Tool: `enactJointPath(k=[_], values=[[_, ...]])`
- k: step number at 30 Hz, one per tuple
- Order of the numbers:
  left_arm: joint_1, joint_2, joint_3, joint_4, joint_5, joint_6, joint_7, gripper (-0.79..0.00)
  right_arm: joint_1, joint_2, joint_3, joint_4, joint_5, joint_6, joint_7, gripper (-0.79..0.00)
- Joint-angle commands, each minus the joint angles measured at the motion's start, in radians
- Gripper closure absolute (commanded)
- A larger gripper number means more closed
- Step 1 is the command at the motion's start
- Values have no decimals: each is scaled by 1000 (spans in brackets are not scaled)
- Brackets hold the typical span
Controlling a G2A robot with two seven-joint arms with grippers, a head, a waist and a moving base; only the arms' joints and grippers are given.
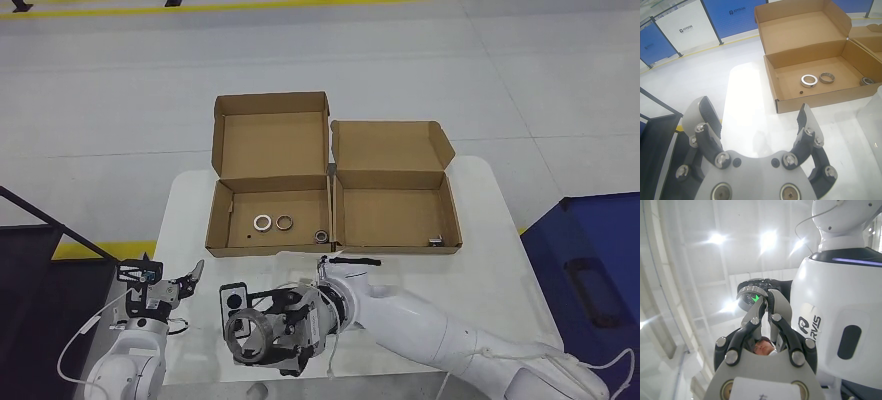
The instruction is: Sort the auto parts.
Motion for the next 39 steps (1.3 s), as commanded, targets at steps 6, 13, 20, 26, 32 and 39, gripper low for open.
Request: enactJointPath(k=[6, 13, 20, 26, 32, 39], values=[[0, 0, 0, 0, 0, 0, 0, -785, -55, 2, 29, -55, 165, 85, -83, 0], [0, 0, 0, 0, 0, 0, 0, -785, -52, 15, 124, -49, -354, -225, 30, 0], [0, 0, 0, 0, 0, 0, 0, -785, -60, 13, 136, -44, -382, -269, 68, 0], [0, 0, 0, 0, 0, 0, 0, -785, -60, 13, 136, -44, -382, -269, 68, 0], [0, 0, 0, 0, 0, 0, 0, -785, -2, 26, 253, -82, -752, -551, 34, 0], [0, 0, 0, 0, 0, 0, 0, -785, -8, 42, 383, -164, -978, -821, 79, 0]])
